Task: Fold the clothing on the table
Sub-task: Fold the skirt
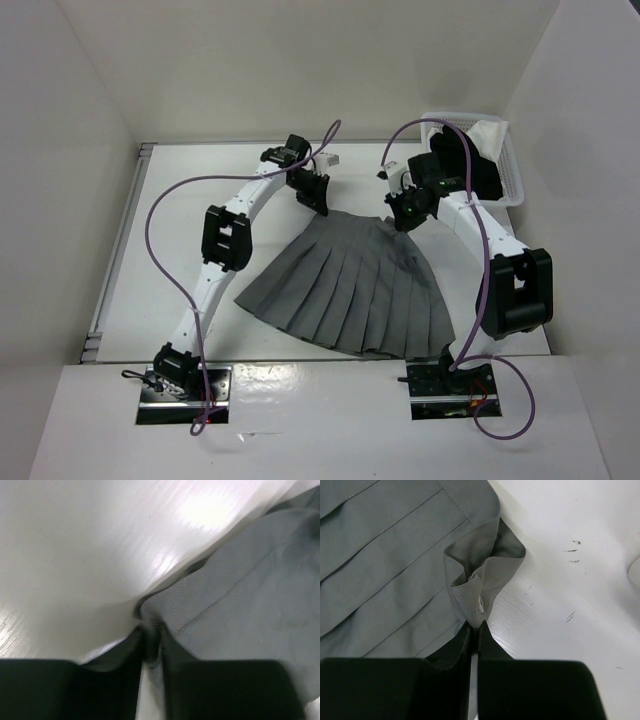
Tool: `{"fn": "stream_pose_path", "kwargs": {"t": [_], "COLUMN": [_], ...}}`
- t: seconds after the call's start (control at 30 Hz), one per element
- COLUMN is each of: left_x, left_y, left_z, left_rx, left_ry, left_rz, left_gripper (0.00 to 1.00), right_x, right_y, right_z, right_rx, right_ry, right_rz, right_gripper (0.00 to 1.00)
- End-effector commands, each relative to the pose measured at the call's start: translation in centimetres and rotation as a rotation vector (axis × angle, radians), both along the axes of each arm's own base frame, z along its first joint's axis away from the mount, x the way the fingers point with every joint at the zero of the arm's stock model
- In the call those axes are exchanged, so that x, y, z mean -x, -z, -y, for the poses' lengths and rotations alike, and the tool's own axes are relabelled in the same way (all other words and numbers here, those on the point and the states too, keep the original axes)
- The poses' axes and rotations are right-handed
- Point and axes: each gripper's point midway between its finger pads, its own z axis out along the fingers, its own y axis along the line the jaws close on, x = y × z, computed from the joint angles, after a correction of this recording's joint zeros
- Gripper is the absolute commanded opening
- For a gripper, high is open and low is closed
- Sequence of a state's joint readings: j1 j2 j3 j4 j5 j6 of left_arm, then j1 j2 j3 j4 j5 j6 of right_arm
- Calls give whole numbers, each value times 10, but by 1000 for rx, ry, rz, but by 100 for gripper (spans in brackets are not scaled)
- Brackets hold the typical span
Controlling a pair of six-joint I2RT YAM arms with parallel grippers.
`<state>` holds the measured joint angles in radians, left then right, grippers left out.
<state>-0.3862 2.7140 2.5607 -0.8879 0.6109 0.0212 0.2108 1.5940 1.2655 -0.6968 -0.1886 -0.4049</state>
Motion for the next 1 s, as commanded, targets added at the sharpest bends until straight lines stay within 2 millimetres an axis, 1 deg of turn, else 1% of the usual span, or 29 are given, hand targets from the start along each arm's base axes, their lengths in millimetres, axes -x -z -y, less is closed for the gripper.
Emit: {"fn": "stream_pose_path", "kwargs": {"t": [0.0, 0.07, 0.1, 0.13, 0.2, 0.23, 0.3, 0.33, 0.37, 0.4, 0.43, 0.5, 0.53, 0.57, 0.6, 0.63, 0.67, 0.7, 0.73, 0.77, 0.83, 0.87, 0.9, 0.97], "left_x": [6, 5, 5, 2, 0, -4, -10, -16, -20, -21, -30, -37, -42, -44, -45, -47, -50, -47, -50, -51, -51, -50, -46, -38], "left_y": [0, 2, 2, -3, -19, -32, -53, -73, -85, -95, -113, -135, -141, -146, -153, -153, -159, -164, -167, -177, -178, -182, -182, -190], "left_z": [-3, -4, -4, -3, -3, -7, -10, -18, -26, -28, -45, -58, -70, -77, -82, -87, -95, -94, -101, -105, -104, -110, -108, -109], "left_rx": [-27, -38, -38, -32, -22, -13, -23, -24, -30, -36, -46, -43, -43, -43, -40, -42, -44, -36, -37, -28, -25, -27, -16, -14], "left_ry": [14, 17, 17, 16, 16, 5, -11, -32, -52, -54, -94, -116, -139, -144, -154, -164, -168, -162, -169, -163, -148, -158, -140, -117], "left_rz": [-35, -29, -29, -13, 14, 37, 90, 131, 154, 183, 222, 276, 285, 299, 312, 312, 331, 329, 343, 373, 380, 379, 369, 373], "left_gripper": [17, 2, 0, 0, 0, 0, 0, 0, 0, 0, 0, 0, 0, 0, 0, 0, 0, 0, 0, 0, 0, 0, 0, 0], "right_x": [-11, -11, -11, -11, -11, -15, -20, -25, -30, -36, -46, -58, -66, -71, -78, -85, -89, -95, -102, -108, -119, -124, -130, -137], "right_y": [-16, -16, -16, -16, -16, -17, -18, -23, -22, -24, -25, -28, -21, -19, -22, -21, -14, -16, -12, -15, -16, -21, -22, -35], "right_z": [-8, -8, -8, -8, -6, -3, 4, 5, 10, 11, 11, 14, 14, 17, 15, 16, 15, 16, 16, 18, 19, 20, 20, 18], "right_rx": [-27, -27, -27, -27, -18, -6, 27, 36, 59, 63, 69, 89, 98, 113, 109, 117, 120, 126, 133, 143, 146, 150, 150, 133], "right_ry": [-7, -7, -7, -7, -2, 8, 33, 43, 61, 78, 86, 106, 111, 123, 124, 133, 132, 140, 147, 160, 182, 190, 207, 219], "right_rz": [54, 54, 54, 54, 56, 73, 95, 117, 128, 144, 162, 187, 182, 188, 201, 214, 205, 219, 227, 243, 268, 281, 292, 322], "right_gripper": [0, 0, 0, 0, 0, 0, 0, 0, 0, 0, 0, 0, 0, 0, 0, 0, 0, 0, 0, 0, 0, 0, 0, 0]}}
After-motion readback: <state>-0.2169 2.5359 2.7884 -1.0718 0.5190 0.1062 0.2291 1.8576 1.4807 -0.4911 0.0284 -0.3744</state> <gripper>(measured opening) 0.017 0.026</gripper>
